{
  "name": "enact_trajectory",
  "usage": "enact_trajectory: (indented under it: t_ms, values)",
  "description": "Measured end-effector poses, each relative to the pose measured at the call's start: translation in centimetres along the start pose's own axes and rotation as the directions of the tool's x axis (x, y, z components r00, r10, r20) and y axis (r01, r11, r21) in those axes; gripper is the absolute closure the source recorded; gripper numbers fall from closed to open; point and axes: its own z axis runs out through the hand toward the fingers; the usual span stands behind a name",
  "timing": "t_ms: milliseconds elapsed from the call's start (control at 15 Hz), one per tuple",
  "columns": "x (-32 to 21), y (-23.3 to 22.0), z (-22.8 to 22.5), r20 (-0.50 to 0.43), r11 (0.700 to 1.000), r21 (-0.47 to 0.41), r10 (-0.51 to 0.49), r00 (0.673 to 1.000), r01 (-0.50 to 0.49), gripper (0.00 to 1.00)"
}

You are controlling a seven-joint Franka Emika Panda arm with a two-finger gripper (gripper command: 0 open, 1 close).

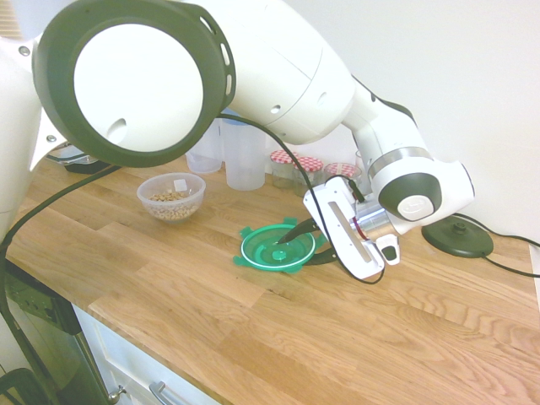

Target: Cover the lid of food container

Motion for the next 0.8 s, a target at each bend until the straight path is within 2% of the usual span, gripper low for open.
enact_trajectory:
  t_ms: [800]
  values:
    - [-0.29,1.00,-0.37,-0.022,0.999,-0.039,0.013,1.000,-0.014,1.00]
